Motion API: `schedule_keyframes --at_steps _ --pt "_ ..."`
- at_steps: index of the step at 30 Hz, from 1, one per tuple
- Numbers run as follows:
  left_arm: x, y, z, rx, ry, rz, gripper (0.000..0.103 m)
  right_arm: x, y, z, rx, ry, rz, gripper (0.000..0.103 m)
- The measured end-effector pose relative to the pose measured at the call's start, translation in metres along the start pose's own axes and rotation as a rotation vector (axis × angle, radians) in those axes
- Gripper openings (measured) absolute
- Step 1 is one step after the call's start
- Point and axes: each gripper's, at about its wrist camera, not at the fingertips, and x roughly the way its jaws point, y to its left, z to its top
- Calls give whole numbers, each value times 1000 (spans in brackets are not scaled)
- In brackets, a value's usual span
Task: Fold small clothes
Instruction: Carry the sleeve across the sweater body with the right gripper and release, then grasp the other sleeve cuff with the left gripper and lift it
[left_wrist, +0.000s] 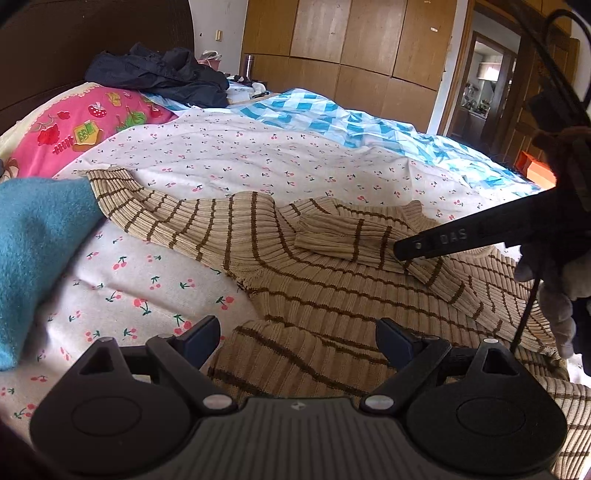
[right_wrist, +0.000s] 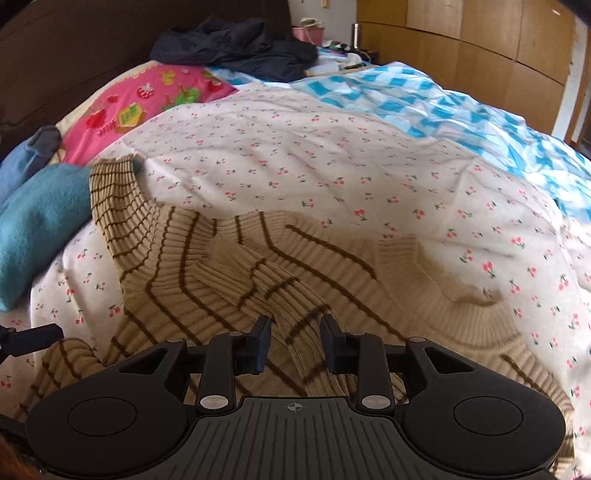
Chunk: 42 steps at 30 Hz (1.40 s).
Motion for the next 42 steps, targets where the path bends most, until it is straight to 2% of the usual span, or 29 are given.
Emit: schedule_keyframes --at_steps 4,6,8,11,17,19,21,22,23,27,30,36,40,42 --pt "3 6 0 -23 8 -26 95 24 14 7 -101 55 -57 29" --pt "4 9 1 -41 9 -36 95 35 17 7 -127 86 -93 25" --pt "4 12 2 -58 10 -45 95 35 14 7 -97 95 -84 11" --pt "4 15 3 -77 10 -61 95 19 4 15 6 75 -42 8" --pt "1 17 4 -96 -1 -82 95 -32 -29 34 223 -85 -60 8" --pt "0 18 4 -101 -5 -85 95 -42 -34 35 242 -129 -45 8" --pt "1 18 4 -103 -5 -89 95 -34 -26 30 203 -87 -1 10" --pt "0 18 4 -101 -4 -88 95 -25 -17 26 162 -44 25 15" --pt "0 17 4 -96 -4 -87 95 -14 -8 21 120 8 55 16" --pt "-1 16 3 -84 -10 -80 95 29 23 -4 40 128 88 19" --pt "0 18 4 -94 -9 -82 95 26 21 -6 87 109 105 21" --pt "-1 20 4 -102 -17 -82 95 -2 -2 -5 167 10 123 22" --pt "1 21 5 -114 -17 -64 95 2 -19 -15 271 4 138 25" --pt "1 21 4 -111 -18 -54 95 5 -17 -15 273 -10 139 25"
